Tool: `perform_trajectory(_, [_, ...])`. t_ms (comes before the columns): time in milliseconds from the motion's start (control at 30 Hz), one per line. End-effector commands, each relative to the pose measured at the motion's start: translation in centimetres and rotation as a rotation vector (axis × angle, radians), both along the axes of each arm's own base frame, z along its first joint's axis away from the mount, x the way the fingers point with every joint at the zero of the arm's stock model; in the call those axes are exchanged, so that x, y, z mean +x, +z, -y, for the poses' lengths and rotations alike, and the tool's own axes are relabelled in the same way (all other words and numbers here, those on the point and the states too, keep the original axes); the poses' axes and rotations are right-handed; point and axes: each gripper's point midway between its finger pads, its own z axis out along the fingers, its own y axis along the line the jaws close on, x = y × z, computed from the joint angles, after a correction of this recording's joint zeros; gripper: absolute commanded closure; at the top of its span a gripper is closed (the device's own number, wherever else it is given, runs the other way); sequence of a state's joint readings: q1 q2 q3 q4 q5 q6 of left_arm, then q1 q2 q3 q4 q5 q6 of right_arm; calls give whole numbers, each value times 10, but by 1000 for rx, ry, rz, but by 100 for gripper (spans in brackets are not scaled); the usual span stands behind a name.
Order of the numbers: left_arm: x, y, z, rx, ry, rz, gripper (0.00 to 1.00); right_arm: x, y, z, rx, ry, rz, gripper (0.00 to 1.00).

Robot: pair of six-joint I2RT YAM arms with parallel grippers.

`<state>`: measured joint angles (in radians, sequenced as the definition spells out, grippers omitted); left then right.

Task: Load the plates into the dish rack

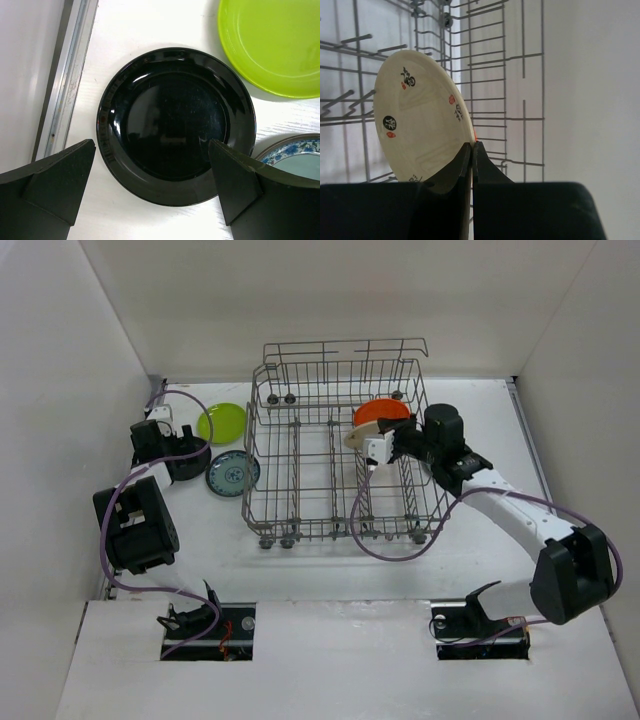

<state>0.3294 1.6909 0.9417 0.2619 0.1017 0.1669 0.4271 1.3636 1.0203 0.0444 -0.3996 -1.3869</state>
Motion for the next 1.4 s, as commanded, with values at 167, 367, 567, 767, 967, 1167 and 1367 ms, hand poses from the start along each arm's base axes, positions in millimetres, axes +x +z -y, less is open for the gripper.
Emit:
perform_trajectory(167, [5, 29, -4, 15, 11, 87, 0, 10, 5, 6, 9, -69, 74, 100])
perform_trajectory(367, [7, 29, -4, 12, 9, 85, 0, 18, 5, 10, 1, -142, 81, 100])
perform_trajectory(567, [8, 28, -4, 11, 8, 84, 0, 12, -17, 10, -23, -140, 42, 100])
perform_trajectory(767, [7, 28, -4, 10, 6, 83, 0, 4, -41, 11, -44, -156, -36, 97])
perform_trajectory(967, [6, 26, -3, 8, 5, 80, 0, -3, -34, 11, 2, -159, -69, 59])
perform_trajectory(1167, [8, 28, -4, 11, 4, 82, 0, -12, 24, 11, 129, -156, -2, 24])
perform_trajectory(1367, [8, 27, -4, 13, 6, 82, 0, 5, 130, 54, 495, -369, 39, 24])
